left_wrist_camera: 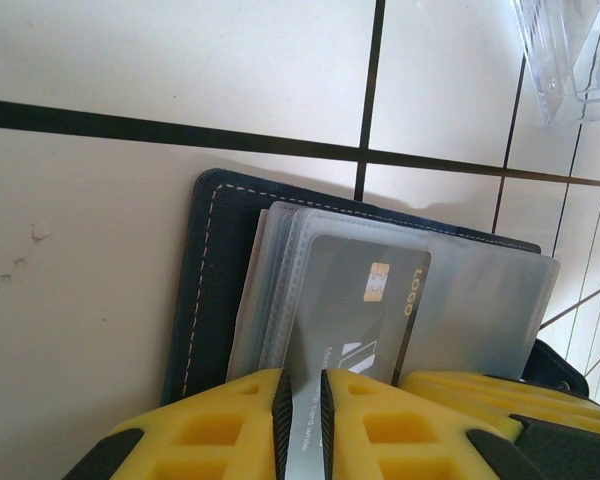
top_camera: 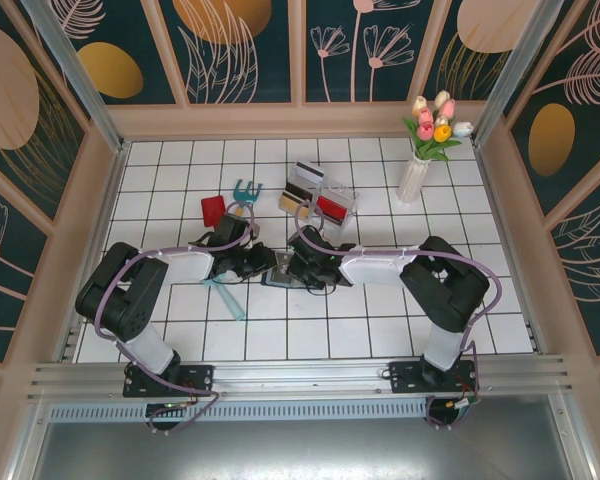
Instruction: Take the credit cards out of the card holder
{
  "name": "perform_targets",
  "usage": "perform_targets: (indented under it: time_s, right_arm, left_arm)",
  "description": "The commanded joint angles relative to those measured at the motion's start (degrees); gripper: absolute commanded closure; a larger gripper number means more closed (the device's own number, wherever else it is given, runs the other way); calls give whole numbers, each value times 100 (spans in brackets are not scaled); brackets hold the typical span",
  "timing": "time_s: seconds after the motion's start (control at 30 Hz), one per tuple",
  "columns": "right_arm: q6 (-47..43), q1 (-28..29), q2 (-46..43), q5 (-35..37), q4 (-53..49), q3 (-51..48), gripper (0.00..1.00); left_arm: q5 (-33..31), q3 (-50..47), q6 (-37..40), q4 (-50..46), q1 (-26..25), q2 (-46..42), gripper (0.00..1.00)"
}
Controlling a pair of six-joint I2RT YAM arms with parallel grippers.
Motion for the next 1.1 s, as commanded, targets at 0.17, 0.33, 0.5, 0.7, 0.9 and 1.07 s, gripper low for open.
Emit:
perform_targets:
  time_s: [0.17, 0.33, 0.5, 0.7, 0.9, 1.07]
  right_arm:
    - [-171, -79, 121, -496, 712, -234, 84]
    - [-155, -97, 107, -582, 925, -338, 83]
    - [-142, -107, -110, -471, 1122, -551, 83]
    - [-131, -163, -342, -432, 1417, -848, 84]
    - [-171, -176, -384, -567, 1951, -1084, 79]
    - [-148, -193, -413, -639, 2359, -1311, 79]
  left_arm:
    - [-164, -189, 138, -208, -33, 84, 79]
    - [-163, -214, 175, -224, -33, 137, 80]
    - [-198, -259, 175, -211, -33, 168, 80]
    - [-301, -259, 171, -259, -33, 172, 79]
    - [-335, -259, 176, -279, -33, 169, 79]
    - [-338, -260, 175, -286, -34, 161, 79]
